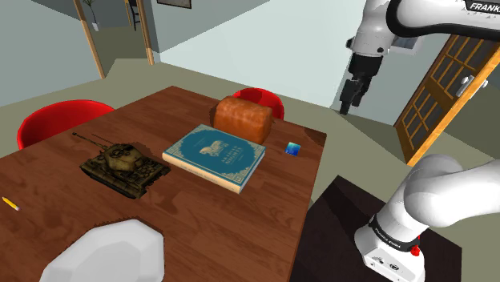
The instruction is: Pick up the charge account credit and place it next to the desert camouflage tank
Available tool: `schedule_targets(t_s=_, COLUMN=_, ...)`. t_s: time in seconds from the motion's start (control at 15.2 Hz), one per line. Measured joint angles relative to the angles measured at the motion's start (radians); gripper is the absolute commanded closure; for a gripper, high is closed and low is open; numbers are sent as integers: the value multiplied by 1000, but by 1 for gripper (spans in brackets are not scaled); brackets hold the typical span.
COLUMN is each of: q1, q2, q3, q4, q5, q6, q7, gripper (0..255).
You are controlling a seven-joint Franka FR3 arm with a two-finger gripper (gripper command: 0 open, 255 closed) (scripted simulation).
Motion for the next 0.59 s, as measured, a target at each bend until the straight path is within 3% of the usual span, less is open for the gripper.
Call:
schedule_targets(t_s=0.2, q1=-18, q2=5, q3=24, q4=-30, q5=13, q6=44, q7=65, gripper=0)
schedule_targets(t_s=0.59, q1=-106, q2=97, q3=124, q4=-139, q5=50, q6=290, q7=377, gripper=0)
